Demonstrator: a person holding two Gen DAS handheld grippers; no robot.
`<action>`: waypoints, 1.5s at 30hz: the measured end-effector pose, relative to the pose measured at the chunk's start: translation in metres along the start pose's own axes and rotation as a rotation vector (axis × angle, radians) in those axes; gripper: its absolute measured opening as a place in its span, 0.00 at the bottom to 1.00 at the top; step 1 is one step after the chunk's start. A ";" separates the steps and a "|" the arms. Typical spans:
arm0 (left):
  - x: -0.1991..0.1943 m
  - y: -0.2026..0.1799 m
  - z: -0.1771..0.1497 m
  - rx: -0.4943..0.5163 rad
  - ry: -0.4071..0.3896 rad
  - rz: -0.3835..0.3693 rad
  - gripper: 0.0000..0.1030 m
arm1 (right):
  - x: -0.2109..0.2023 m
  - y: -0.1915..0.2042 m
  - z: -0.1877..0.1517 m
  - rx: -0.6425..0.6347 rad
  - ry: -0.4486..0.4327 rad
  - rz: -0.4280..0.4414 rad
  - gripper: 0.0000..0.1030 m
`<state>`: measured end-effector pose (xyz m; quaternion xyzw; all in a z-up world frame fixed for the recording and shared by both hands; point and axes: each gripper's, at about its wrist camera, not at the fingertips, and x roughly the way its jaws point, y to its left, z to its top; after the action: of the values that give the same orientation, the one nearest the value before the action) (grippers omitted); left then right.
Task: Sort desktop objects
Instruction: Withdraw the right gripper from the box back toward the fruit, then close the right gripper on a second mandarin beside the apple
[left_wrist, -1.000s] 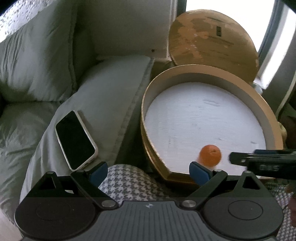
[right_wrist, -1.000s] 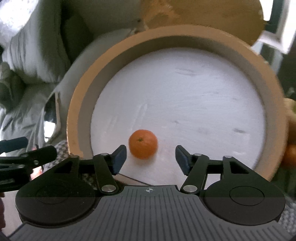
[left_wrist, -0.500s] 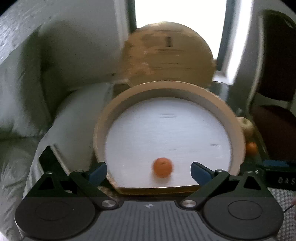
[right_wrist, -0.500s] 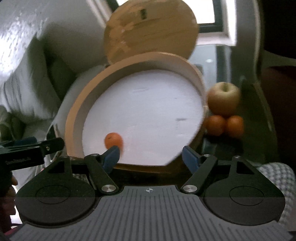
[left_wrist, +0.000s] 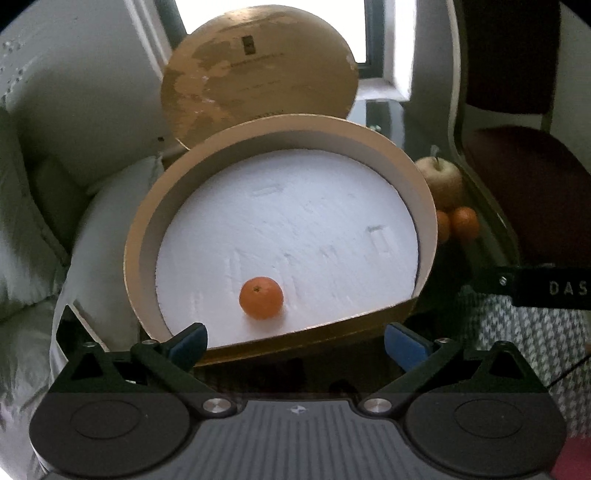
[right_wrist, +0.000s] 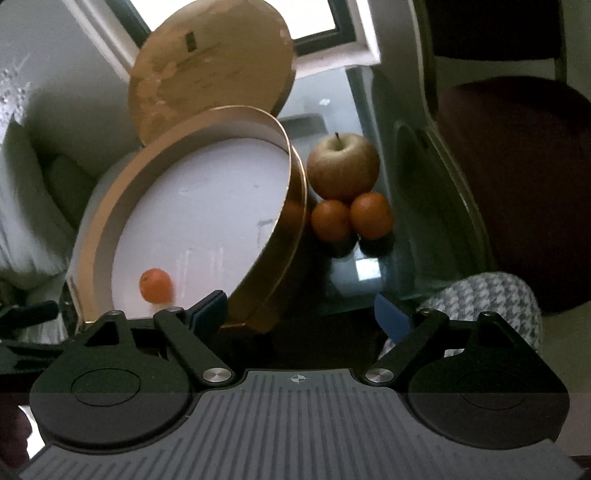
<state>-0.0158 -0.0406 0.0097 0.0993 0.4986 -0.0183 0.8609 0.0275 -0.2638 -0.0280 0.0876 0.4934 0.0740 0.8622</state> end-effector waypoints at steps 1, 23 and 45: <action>0.000 0.000 -0.001 0.002 0.002 -0.003 0.99 | 0.001 -0.001 -0.001 0.004 0.002 0.005 0.88; 0.015 -0.003 -0.001 0.018 0.052 0.017 0.99 | 0.029 -0.040 -0.003 0.173 -0.004 0.013 0.67; 0.028 -0.005 0.000 0.021 0.113 0.044 0.99 | 0.081 -0.118 0.039 0.454 -0.094 0.079 0.50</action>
<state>-0.0020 -0.0437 -0.0149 0.1203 0.5437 0.0011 0.8306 0.1064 -0.3642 -0.1031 0.3020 0.4531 -0.0094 0.8387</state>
